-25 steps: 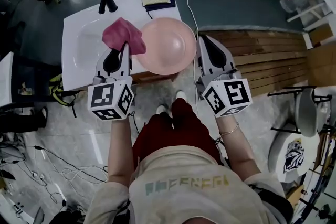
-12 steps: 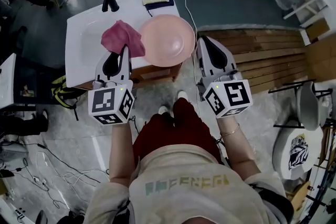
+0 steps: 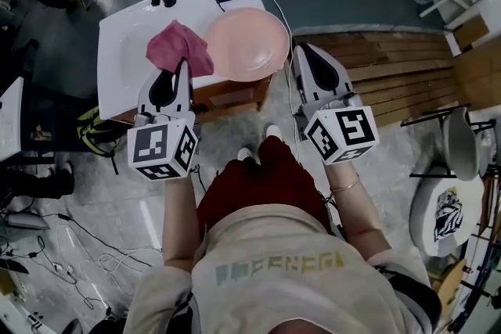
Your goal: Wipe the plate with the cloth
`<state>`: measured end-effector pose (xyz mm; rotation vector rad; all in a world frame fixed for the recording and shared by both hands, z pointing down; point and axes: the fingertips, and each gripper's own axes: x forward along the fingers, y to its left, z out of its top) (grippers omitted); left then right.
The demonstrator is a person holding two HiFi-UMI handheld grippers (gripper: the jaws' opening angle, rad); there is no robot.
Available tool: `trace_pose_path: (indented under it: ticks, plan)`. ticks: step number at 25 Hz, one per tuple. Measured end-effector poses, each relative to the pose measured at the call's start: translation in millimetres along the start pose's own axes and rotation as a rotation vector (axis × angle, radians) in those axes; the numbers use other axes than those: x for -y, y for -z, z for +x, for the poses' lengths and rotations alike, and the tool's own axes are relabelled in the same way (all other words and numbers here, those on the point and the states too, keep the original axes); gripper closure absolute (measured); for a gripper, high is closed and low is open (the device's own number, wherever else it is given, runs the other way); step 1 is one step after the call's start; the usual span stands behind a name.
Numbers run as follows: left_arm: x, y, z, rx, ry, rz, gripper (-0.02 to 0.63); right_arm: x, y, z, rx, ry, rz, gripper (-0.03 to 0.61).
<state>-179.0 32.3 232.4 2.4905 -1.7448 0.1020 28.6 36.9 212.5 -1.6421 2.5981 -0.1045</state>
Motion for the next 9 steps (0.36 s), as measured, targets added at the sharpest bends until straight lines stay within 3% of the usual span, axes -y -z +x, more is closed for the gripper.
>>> trace_pose_path:
  ticks: [9]
  plan:
    - [3.7, 2.0, -19.8, 0.002, -0.015, -0.006, 0.548, -7.1, -1.7, -19.2, -0.003, -0.020, -0.009, 0.541]
